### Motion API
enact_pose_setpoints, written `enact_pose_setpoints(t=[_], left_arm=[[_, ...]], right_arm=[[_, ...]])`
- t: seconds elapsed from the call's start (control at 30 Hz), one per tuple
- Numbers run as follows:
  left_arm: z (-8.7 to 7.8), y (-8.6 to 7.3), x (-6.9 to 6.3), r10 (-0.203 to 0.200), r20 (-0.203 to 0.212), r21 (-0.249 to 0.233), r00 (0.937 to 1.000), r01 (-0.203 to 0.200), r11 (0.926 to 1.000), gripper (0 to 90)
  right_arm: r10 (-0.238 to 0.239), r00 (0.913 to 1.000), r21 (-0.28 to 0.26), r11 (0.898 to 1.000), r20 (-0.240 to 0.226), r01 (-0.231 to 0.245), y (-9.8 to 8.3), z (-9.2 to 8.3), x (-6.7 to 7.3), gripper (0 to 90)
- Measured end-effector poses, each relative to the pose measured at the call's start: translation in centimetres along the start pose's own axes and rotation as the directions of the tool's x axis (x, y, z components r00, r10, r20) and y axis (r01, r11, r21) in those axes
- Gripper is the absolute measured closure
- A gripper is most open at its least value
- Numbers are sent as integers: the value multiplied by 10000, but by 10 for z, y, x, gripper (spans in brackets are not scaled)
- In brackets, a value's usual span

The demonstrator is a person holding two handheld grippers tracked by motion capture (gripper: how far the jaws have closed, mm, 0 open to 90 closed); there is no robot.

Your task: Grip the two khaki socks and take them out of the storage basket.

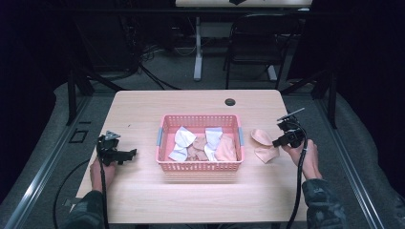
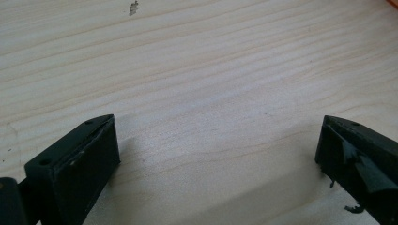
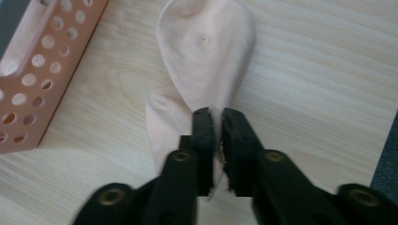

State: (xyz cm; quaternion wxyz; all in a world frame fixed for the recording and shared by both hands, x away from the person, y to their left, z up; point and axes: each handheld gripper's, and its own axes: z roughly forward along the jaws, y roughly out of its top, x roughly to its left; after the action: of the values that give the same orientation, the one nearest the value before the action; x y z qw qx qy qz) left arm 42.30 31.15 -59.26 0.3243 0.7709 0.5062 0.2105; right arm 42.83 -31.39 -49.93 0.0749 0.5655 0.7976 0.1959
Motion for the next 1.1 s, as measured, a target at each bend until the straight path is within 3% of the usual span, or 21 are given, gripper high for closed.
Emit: enact_pose_setpoints(t=[0.03,0.07,0.1,0.13,0.17,0.27,0.33,0.4,0.43,0.63,0.9,1.1], left_arm=[[0,0,0,0,0,-1,10000,0,10000,0],[0,0,0,0,0,-1,10000,0,10000,0],[0,0,0,-9,5,6,10000,9,10000,0],[0,0,0,-13,6,6,10000,13,10000,0],[0,0,0,-8,6,10,10000,8,10000,0],[0,0,0,-7,4,10,10000,7,10000,0],[0,0,0,-2,5,4,10000,2,10000,0],[0,0,0,-10,9,3,10000,10,10000,0],[0,0,0,-11,9,3,10000,11,10000,0],[0,0,0,-5,5,11,10000,5,10000,0],[0,0,0,0,-2,22,10000,0,10000,0],[0,0,0,-8,-6,28,10000,8,10000,0]], right_arm=[[-24,9999,-95,10000,-98,23,-1,-3,-1,630],[-24,9999,-95,10000,-98,23,-1,-3,-1,630],[-60,9998,-128,9999,-198,58,-2,-5,-2,572],[19,9997,-357,9994,-259,-28,-3,-7,-2,411],[19,9997,-357,9994,-259,-28,-3,-7,-2,411],[81,9993,-506,9987,-377,-100,-1,-15,-1,223],[-82,9999,-638,9979,-127,73,1,-20,2,149],[-218,9996,-865,9961,-185,201,3,-25,7,123],[-402,9991,-1021,9940,-161,383,5,-30,13,70],[-910,9956,-1040,9907,-241,880,10,-39,30,0],[-1507,9874,-1400,9798,-487,1426,17,-48,56,0],[-2115,9732,-1712,9659,-900,1941,26,-56,82,0]])
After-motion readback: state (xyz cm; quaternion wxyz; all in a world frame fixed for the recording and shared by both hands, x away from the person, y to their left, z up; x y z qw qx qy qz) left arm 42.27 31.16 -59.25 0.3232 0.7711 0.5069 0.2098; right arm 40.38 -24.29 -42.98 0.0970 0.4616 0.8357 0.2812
